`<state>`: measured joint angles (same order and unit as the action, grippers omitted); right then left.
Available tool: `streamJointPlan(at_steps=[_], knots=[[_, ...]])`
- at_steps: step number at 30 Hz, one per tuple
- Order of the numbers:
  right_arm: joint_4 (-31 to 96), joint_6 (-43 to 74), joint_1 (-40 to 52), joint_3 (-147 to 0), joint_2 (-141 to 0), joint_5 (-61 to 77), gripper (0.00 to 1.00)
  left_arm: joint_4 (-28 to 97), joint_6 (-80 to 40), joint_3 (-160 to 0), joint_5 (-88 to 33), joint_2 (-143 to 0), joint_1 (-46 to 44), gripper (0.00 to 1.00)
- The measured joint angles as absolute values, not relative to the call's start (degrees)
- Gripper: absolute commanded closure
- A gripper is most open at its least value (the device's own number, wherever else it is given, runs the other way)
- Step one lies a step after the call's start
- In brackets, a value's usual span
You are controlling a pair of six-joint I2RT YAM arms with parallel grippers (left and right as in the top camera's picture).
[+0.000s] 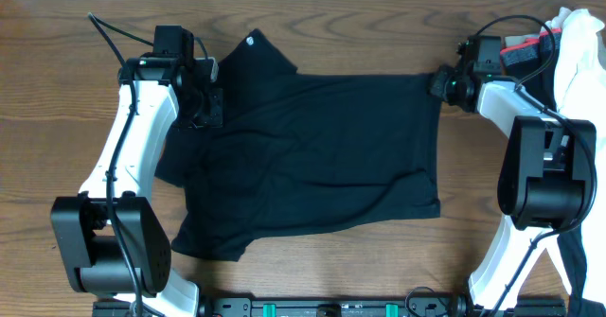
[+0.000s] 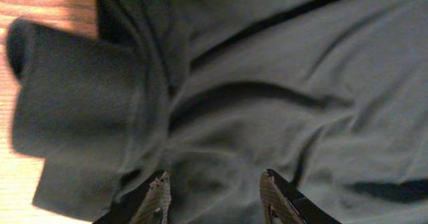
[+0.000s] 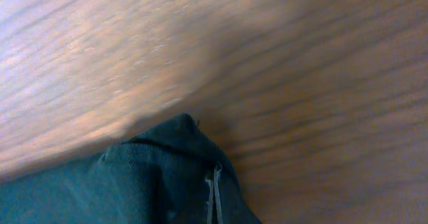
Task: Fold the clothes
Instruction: 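Pull the top-right corner rightward with the right gripper to flatten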
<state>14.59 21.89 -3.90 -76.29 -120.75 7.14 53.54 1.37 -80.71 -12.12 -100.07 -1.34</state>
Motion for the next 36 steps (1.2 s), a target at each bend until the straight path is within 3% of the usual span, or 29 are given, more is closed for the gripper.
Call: streamJointPlan(at_steps=[7,8,11,13,19,26,36], knots=[[23.05,16.67,-5.32,-84.38,-121.71,1.56,0.95,52.97,1.37,-80.71,-12.12,-100.07,-1.34,0.54],[24.84,16.03,-5.52,-86.46,-121.8,1.45,0.91,52.66,1.37,-80.71,-12.14,-100.07,-1.34,0.53],[31.07,14.63,-5.76,-92.42,-121.89,3.05,0.65,51.11,1.37,-80.71,-12.16,-100.07,-1.34,0.54],[35.35,13.76,-5.76,-96.44,-121.89,5.72,0.6,49.32,1.39,-80.71,-12.27,-100.07,-1.34,0.54],[46.98,12.47,-5.58,-104.16,-121.67,16.75,0.61,40.66,1.28,-80.71,-13.39,-100.09,-1.34,0.57],[54.94,10.07,-3.14,-104.86,-121.47,23.27,0.66,30.15,0.64,-80.73,-15.09,-106.41,-1.34,0.88],[59.88,9.3,2.9,-104.86,-121.45,25.1,0.7,18.5,0.64,-80.71,-15.62,-121.6,-1.34,0.94]])
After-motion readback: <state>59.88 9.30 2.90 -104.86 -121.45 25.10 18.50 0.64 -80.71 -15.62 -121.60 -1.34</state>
